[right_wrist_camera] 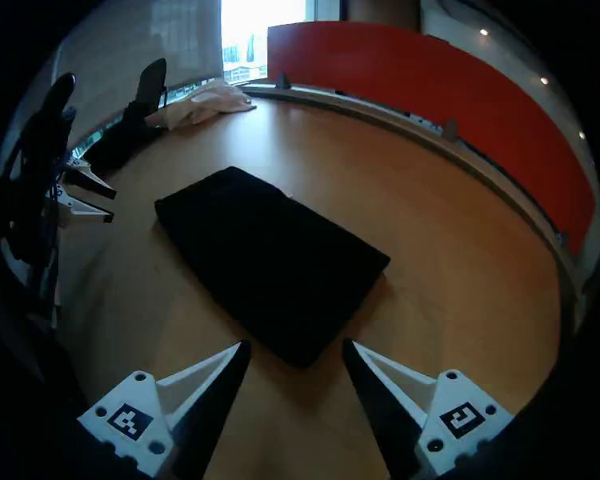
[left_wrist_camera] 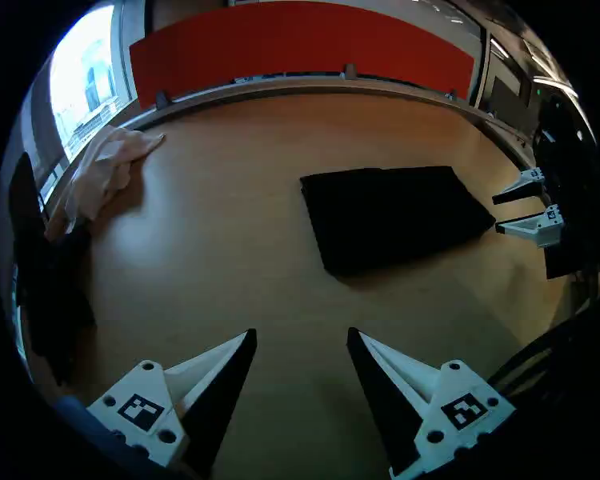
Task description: Fold towel
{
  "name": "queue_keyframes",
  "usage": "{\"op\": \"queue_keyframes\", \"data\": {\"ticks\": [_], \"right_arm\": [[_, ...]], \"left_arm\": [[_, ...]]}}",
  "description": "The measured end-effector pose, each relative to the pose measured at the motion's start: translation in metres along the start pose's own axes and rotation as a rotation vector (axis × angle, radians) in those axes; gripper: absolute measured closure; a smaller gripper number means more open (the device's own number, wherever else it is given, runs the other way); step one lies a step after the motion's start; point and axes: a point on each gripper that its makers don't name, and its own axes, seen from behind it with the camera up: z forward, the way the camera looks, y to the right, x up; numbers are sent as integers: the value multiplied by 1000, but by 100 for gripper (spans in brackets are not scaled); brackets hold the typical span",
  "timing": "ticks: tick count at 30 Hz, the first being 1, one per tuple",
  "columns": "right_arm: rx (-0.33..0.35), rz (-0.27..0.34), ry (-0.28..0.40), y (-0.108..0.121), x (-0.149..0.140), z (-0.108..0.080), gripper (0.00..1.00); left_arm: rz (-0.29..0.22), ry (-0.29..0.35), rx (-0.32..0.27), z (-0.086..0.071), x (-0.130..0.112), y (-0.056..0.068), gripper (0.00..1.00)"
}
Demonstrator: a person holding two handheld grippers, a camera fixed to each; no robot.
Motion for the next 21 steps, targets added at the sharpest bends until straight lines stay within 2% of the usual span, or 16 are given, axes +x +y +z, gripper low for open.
{"op": "queue_keyframes", "data": {"ticks": [17,21], "right_arm": [[36,-51,-64,3,-18,6,51],[41,-61,-72,3,-20,7,53]], "left_arm": [[-28,-9,13,-10,-16,0,17],[-31,-9,16,-12,-18,-1,17]]}}
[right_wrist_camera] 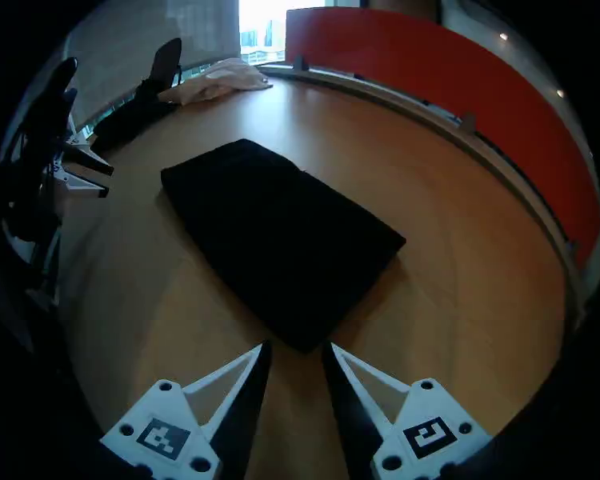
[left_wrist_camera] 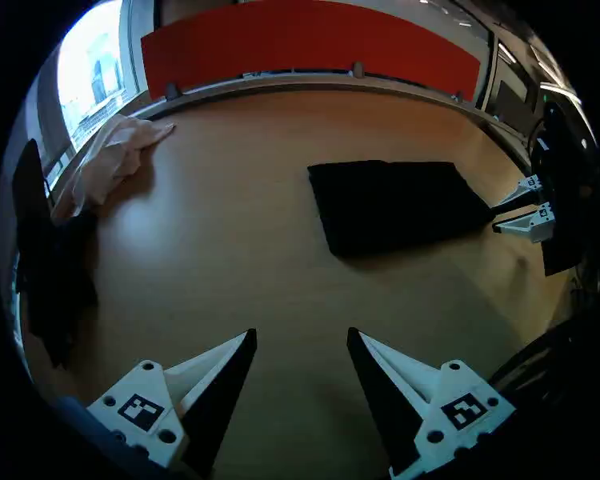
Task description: Fold towel
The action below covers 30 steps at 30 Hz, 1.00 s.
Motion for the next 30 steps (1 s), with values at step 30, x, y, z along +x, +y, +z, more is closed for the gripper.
{"op": "queue_keyframes", "data": {"ticks": [30], "right_arm": [[14,-46,-6,7,6,1,97]], "left_arm": [[-75,85,20,-14,-18,-14,17]]}}
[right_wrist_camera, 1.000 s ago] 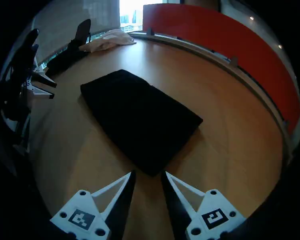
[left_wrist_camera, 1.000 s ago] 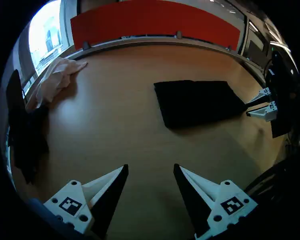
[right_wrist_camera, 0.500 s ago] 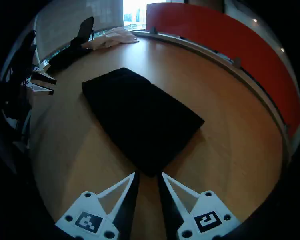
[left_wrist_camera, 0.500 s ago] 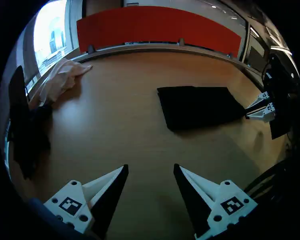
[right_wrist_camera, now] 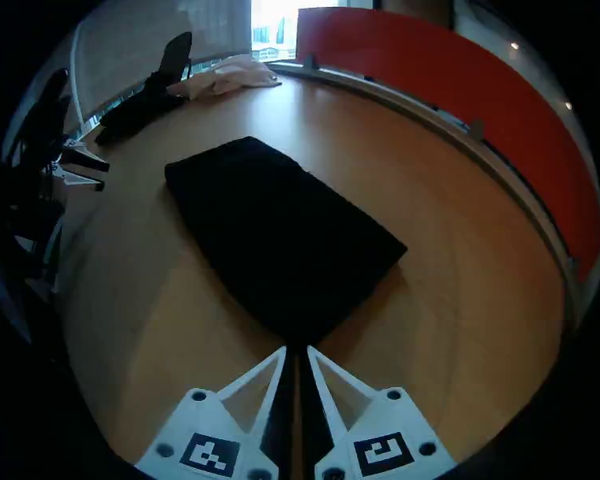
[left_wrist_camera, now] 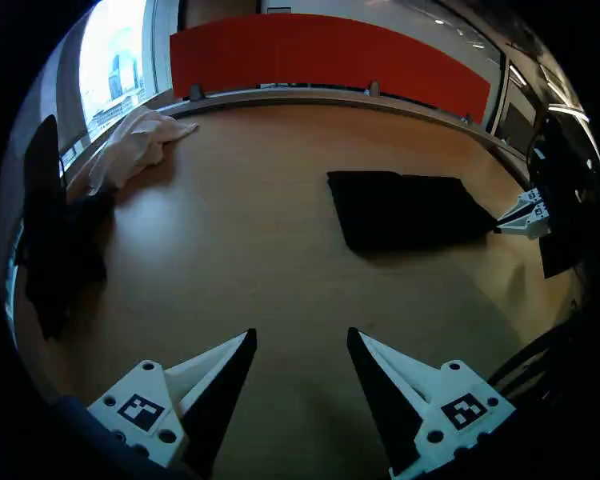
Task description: Fold towel
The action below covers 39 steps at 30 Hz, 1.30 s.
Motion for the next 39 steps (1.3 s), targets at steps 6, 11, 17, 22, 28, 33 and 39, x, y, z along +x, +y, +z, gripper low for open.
{"op": "queue_keyframes", "data": {"ticks": [6,11,17,22,28,33,39], "right_arm": [[-16,-6,6,3,4,-5,97],[-23,-11,17,4,10,-10,98],[-34,-26,22,8,15,-19,97],[-45,-28,28,12,19,-25,98],[-50,-35,40,14,27,-32,98],[-48,-66,57,13,42,-35,98],[-59,-136,94,14,78,-39,97]], "left_arm": [[0,15,4,-3,2,0,17],[-1,25,1,-5,4,0,17],[6,45,-1,-9,7,2,17],[7,56,4,-14,9,1,17],[15,83,8,-22,12,2,17],[20,101,16,-27,13,2,17],[-11,115,30,-35,10,-1,17]]}}
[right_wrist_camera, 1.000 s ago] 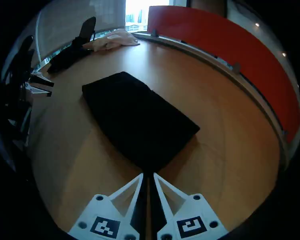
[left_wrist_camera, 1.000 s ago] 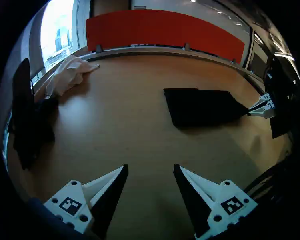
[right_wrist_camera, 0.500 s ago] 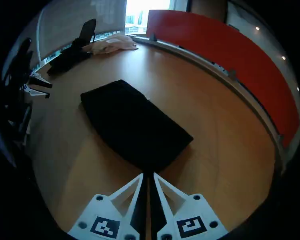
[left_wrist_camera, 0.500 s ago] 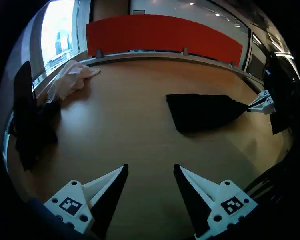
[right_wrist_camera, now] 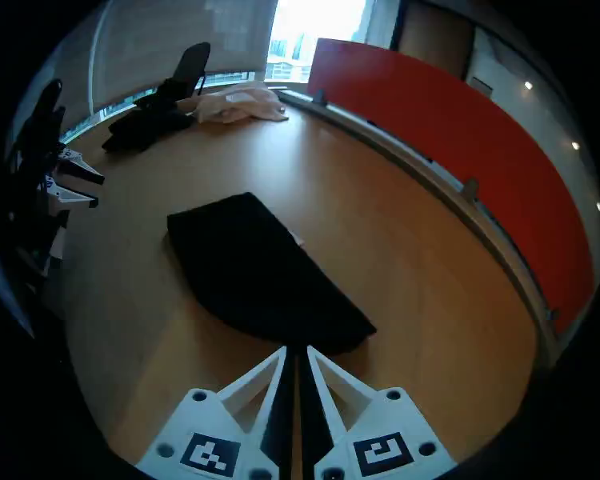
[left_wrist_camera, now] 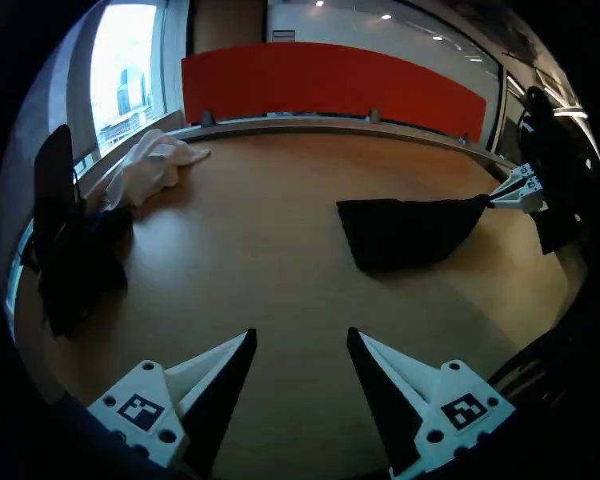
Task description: Fold towel
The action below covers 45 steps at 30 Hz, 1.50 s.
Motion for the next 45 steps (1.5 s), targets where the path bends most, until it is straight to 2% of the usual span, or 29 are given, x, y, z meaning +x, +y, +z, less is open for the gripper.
{"op": "queue_keyframes", "data": {"ticks": [9,15,24,30,39,45], "right_arm": [[24,-98,88,-3,72,6,98],[60,-162,123,-15,107,11,98],[116,-212,118,-34,123,28,97],[169,-242,113,-56,134,47,98],[287,-260,97,-111,145,92,98],[337,-265,53,-136,136,120,97]], "left_arm": [[-41,10,23,-11,-7,-5,17],[-58,14,27,-14,-10,-7,17],[-78,22,27,-17,-11,-6,17],[-84,26,28,-20,-13,-8,17],[-106,29,68,-29,-17,-22,17],[-134,27,84,-33,-22,-26,17]]}}
